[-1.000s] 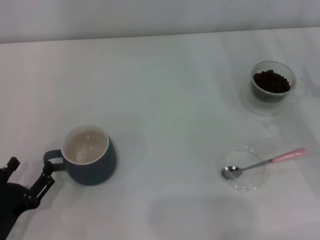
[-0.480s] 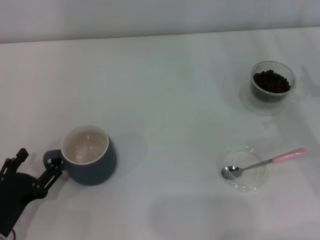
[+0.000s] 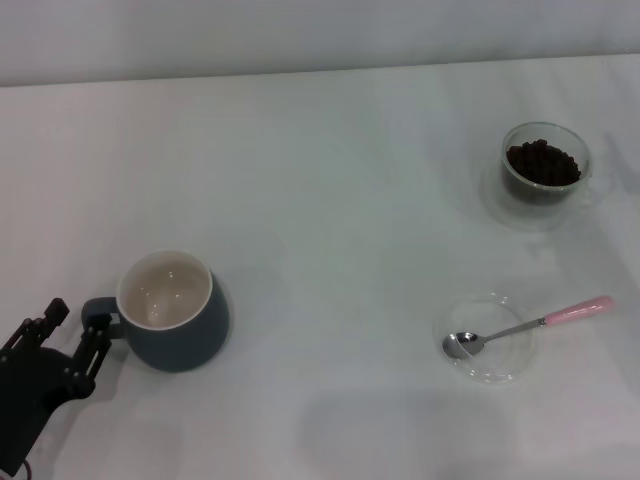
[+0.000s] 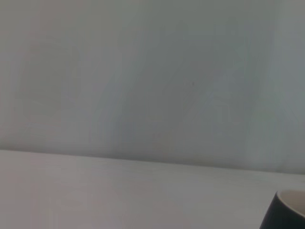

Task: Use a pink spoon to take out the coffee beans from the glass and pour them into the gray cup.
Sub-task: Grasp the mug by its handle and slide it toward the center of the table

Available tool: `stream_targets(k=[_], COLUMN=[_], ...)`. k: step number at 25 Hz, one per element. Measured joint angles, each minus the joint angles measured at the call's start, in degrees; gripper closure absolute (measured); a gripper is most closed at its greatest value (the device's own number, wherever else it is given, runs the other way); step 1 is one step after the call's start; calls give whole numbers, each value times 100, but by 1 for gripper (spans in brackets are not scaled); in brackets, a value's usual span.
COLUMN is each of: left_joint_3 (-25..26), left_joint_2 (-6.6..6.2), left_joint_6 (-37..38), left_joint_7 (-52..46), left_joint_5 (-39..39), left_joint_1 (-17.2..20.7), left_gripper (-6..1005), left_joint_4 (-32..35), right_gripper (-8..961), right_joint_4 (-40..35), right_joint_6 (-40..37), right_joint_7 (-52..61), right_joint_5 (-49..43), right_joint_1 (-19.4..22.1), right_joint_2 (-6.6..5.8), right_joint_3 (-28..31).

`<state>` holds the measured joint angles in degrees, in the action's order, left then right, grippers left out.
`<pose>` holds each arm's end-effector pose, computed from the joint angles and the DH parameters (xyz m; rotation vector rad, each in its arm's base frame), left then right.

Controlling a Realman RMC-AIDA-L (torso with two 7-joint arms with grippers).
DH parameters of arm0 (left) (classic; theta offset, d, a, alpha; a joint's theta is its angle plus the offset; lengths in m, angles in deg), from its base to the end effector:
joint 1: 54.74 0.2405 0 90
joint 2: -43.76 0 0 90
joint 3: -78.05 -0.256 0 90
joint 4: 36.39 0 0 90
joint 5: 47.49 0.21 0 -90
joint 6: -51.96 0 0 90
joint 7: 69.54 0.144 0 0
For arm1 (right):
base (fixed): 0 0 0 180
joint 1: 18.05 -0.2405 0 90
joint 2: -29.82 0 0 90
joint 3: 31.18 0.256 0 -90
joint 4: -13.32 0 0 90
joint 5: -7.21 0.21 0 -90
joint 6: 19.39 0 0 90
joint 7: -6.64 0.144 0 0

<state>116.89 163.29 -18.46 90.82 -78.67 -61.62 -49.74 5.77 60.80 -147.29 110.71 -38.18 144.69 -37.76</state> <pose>-0.3513 0.2065 -0.0749 -1.8909 -0.7792 -0.7387 0.3815 0.2936 0.0799 -1.4787 0.4657 0.7525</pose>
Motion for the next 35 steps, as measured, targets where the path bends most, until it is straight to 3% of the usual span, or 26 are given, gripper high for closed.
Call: stream_targets(k=[10, 29, 35], left_joint_3=[42, -1, -13], left_joint_2=[9, -8, -8], left_joint_6=[104, 122, 415], left_joint_7=[40, 128, 27], left_joint_5=[-32, 197, 632], left_joint_1=[-52, -378, -869], left_gripper=[722, 827, 827], left_joint_4=[-19, -100, -155], right_gripper=[83, 82, 82], right_joint_4=[26, 71, 88], right_joint_6=[-4, -2, 12], right_joint_7=[12, 18, 29], right_joint_5=[3, 3, 3], right_joint_1=[21, 53, 53], right_joint_2=[0, 7, 9], right_joint_3=[0, -2, -25])
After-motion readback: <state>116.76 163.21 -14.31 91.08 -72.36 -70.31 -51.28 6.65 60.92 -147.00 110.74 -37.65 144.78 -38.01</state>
